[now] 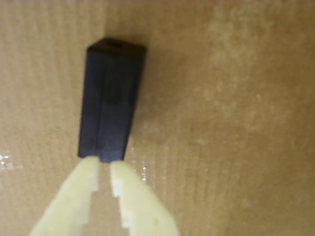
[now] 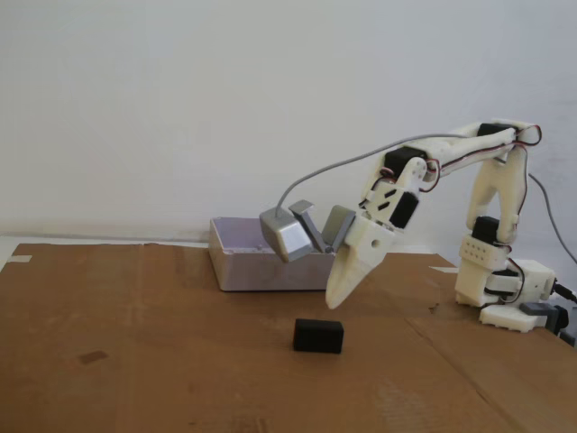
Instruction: Grasp a block and put it in the box.
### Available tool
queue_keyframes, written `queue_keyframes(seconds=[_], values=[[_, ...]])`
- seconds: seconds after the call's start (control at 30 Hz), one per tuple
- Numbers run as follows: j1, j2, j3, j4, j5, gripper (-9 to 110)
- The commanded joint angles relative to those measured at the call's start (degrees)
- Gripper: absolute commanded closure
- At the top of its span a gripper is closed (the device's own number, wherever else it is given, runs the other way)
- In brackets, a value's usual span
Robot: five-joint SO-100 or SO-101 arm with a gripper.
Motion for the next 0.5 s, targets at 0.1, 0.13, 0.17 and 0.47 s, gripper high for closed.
queue_keyframes(seconds=[0.1,0.13,0.17,0.47], values=[[-1.8,2.1,-9.2,-2.1,0.0,92],[-1.9,1.8,-9.8,-2.1,0.0,89],[-1.9,1.7,-10.5,-2.1,0.0,86],[-2.1,1.7,-11.7,-2.1,-0.2,69]])
